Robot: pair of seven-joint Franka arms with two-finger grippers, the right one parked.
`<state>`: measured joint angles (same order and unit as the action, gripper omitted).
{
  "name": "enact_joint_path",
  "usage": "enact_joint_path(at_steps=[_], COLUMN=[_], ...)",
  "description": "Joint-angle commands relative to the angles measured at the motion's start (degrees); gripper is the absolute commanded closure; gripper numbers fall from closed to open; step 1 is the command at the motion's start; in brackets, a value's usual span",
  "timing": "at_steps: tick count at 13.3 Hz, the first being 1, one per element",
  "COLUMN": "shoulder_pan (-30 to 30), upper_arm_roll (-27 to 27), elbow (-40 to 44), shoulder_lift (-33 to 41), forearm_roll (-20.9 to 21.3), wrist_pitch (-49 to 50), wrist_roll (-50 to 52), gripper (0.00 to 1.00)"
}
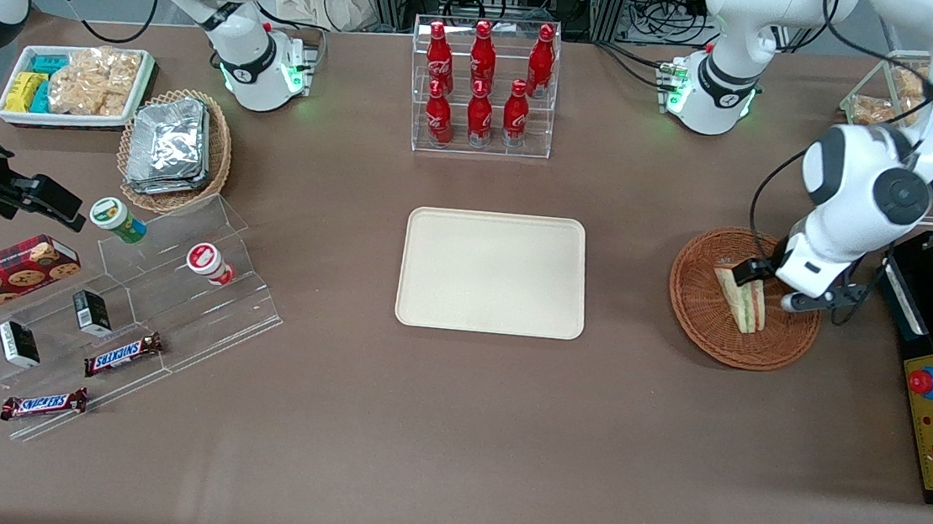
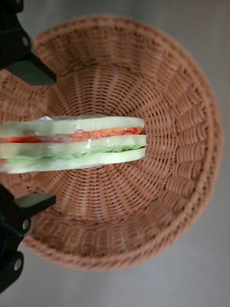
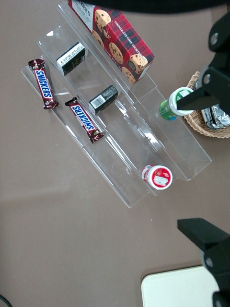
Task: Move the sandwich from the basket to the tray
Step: 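Close the left gripper on the sandwich's crust edge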
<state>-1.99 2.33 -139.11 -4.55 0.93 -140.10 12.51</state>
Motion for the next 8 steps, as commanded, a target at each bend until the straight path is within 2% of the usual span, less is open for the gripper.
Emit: enact_joint_path(at_steps=[1, 2, 3, 5, 6, 7, 8], shoulder_pan=[-0.1, -0.1, -0.1, -0.1, -0.1, -0.1, -0.1], upper_arm_roll=[0.0, 0.0, 0.0, -0.1, -0.1, -0.1, -0.1], elbow=[0.0, 0.1, 0.0, 0.0, 0.0, 0.0, 0.2], shoulder_lift=[-3.8, -4.1, -4.1, -4.1, -4.1, -3.7, -2.4], forearm_roll=[0.9, 0.9, 0.9, 0.9, 0.9, 0.9, 0.9], wrist_pitch=[-3.3, -3.3, -3.3, -3.3, -3.3, -3.0, -1.9], wrist_roll=[1.2, 1.2, 1.2, 1.2, 1.3, 1.3, 1.1], gripper=[0.01, 0.05, 0.17, 0.64, 0.81, 0.89, 0.92])
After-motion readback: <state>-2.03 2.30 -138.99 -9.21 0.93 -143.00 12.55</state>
